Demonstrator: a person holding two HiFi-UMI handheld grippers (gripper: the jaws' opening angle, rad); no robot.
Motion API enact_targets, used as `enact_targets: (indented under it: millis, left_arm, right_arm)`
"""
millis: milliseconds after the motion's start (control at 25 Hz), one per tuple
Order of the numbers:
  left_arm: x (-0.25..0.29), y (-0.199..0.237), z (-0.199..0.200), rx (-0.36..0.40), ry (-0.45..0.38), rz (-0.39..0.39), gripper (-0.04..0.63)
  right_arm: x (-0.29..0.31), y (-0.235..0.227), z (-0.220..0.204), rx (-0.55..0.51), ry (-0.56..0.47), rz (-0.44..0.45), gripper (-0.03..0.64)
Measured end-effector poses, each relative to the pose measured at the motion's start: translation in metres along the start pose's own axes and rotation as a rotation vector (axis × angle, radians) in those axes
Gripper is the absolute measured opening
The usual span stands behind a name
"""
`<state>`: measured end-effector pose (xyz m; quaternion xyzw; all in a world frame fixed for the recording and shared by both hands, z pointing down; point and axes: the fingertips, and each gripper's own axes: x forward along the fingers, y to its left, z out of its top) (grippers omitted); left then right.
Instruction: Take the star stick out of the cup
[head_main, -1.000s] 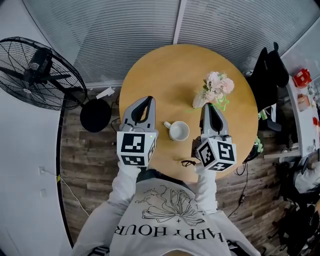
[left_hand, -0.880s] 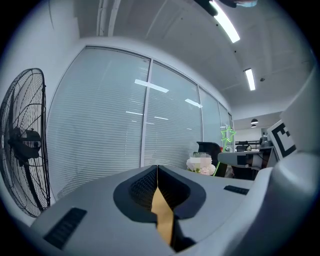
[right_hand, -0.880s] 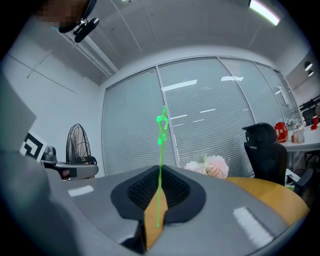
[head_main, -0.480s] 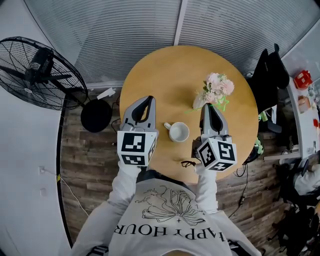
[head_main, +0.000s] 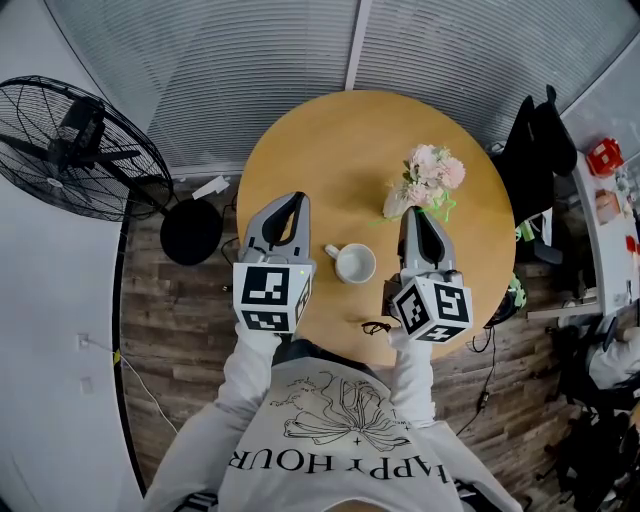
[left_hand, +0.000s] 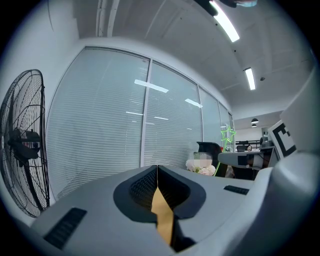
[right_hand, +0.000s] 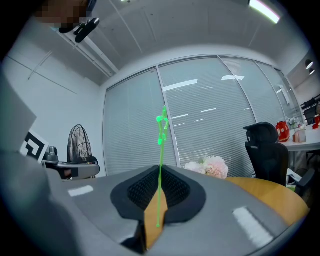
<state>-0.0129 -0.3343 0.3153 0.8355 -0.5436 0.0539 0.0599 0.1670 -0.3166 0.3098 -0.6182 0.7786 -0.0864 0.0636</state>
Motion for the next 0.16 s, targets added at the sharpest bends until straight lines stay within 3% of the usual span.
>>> enact_targets:
  millis: [160]
  left_arm:
    - [0.0006,-0.0023,0.0010,0.002,-0.002,-0.002,0.008]
  right_arm:
    - [-0.0009,-0.0021,0.0001,0.000,0.000,-0.004,0.025]
